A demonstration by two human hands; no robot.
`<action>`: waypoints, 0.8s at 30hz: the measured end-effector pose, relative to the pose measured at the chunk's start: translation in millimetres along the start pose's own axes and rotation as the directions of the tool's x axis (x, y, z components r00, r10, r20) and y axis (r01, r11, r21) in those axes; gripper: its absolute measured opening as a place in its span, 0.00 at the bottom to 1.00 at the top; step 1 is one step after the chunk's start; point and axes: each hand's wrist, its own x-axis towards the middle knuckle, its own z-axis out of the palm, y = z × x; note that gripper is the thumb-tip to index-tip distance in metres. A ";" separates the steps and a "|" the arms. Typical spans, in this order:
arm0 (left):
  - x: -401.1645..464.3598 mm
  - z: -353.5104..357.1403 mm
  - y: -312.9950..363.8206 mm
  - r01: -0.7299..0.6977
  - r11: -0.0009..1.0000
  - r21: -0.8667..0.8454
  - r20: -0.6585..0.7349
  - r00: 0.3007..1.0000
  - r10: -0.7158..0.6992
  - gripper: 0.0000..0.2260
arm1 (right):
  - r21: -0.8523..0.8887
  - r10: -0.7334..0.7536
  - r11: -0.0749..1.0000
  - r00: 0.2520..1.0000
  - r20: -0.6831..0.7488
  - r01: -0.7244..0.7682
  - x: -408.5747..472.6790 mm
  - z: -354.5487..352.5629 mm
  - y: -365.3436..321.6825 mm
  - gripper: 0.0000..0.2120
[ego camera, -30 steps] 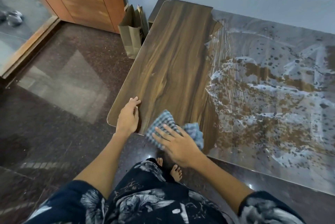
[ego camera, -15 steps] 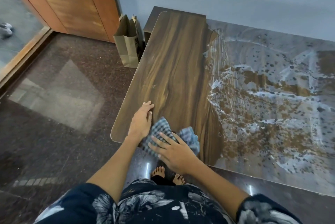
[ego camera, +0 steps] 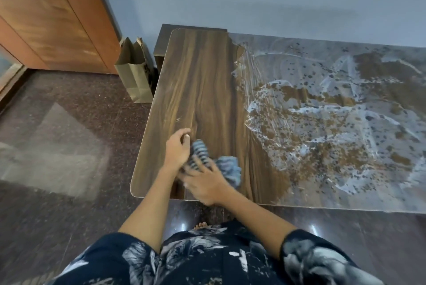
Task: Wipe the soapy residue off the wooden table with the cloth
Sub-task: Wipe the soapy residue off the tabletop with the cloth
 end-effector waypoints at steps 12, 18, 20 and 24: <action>5.1 22.3 6.1 0.092 0.996 0.013 0.013 0.996 -0.092 0.13 | -0.261 -0.342 0.902 0.938 0.049 0.343 -57.9 28.6 50.9 0.24; -1.8 44.5 16.0 0.024 0.997 0.078 0.068 0.997 -0.030 0.14 | 0.000 0.155 0.988 0.985 -0.071 -0.155 -74.2 3.9 140.5 0.26; -3.6 52.4 18.9 0.032 0.996 0.080 0.069 0.997 -0.038 0.14 | 0.048 0.243 0.970 0.966 -0.084 -0.240 -61.1 -0.7 129.5 0.27; -3.3 66.9 26.8 0.043 0.994 0.103 0.086 0.995 -0.052 0.15 | -0.072 -0.049 0.997 0.991 -0.124 0.040 -74.0 20.3 96.4 0.22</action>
